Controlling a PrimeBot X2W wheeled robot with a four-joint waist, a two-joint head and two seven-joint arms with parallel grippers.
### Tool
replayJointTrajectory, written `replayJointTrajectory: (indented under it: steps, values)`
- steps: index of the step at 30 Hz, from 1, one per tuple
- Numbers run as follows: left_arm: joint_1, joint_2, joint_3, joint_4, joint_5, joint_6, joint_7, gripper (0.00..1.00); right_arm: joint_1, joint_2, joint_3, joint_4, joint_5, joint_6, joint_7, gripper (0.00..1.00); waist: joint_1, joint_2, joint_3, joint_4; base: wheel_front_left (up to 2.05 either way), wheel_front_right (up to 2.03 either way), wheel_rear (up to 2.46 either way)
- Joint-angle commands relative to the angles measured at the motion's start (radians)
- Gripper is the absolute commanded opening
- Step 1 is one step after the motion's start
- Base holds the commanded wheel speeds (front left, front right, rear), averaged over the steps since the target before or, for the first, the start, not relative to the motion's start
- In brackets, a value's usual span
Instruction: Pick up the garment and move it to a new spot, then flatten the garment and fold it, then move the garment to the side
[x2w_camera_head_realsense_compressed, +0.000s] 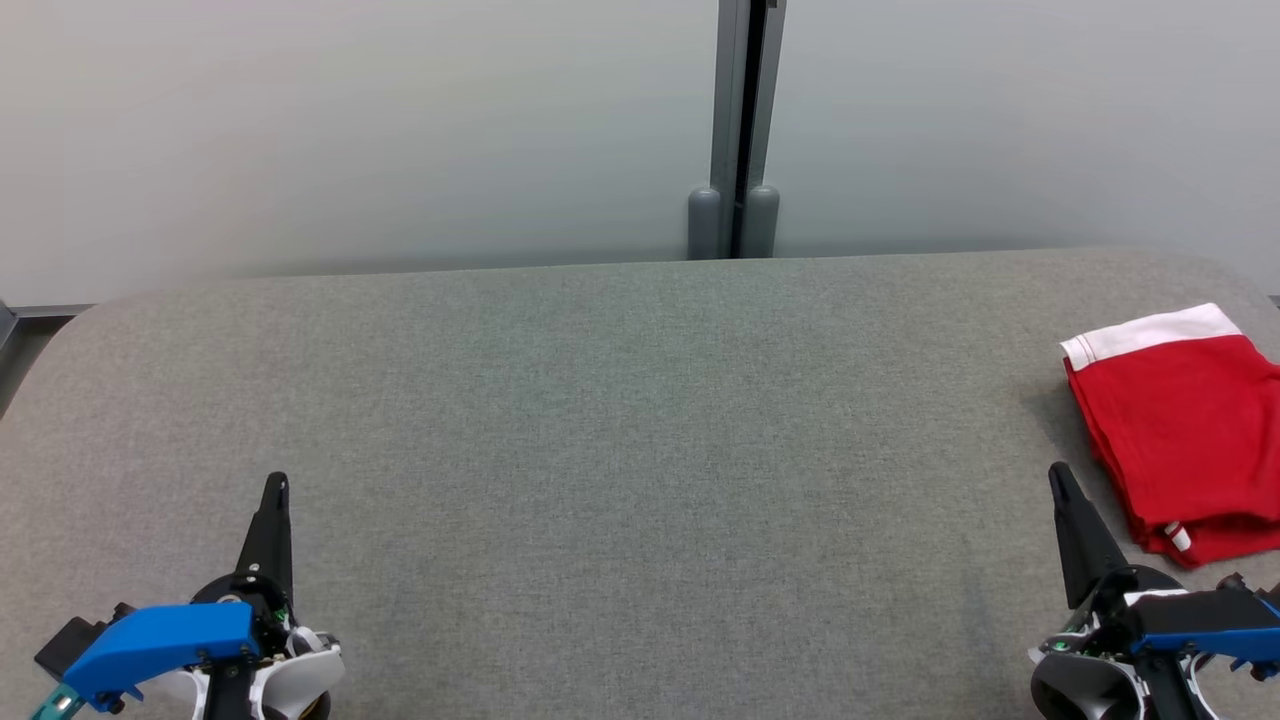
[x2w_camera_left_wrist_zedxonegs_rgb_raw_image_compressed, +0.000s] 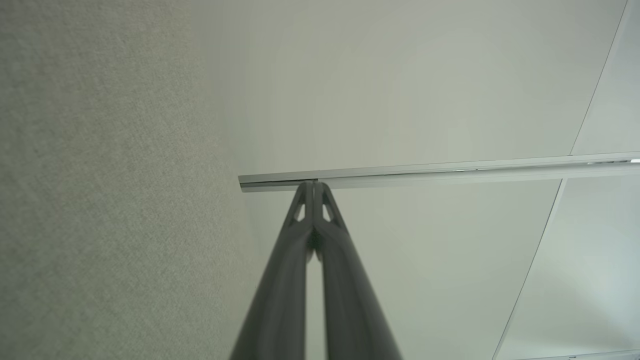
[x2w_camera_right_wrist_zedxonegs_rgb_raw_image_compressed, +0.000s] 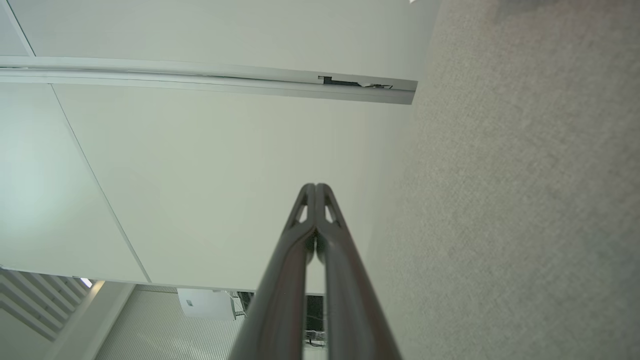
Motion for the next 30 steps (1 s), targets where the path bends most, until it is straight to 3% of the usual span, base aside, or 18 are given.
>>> replayJointTrajectory:
  steps: [1,9,30]
  values:
    - [-0.019,-0.003,0.006,-0.007,-0.015,-0.007,0.007,0.00,-0.014,-0.005,-0.004,-0.004,0.022,0.001,0.005,0.00,0.0001,0.0000,-0.001,0.001,0.00,0.00,0.00]
    - [-0.022,-0.008,0.015,-0.009,-0.055,-0.011,0.020,0.00,-0.016,-0.005,-0.008,-0.003,0.071,0.001,0.011,0.00,0.0001,0.0000,-0.003,0.003,0.00,0.00,0.00]
    - [-0.021,-0.008,0.015,-0.008,-0.053,-0.010,0.019,0.00,-0.016,-0.005,-0.007,-0.003,0.068,0.001,0.010,0.00,0.0001,0.0000,-0.003,0.003,0.00,0.00,0.00]
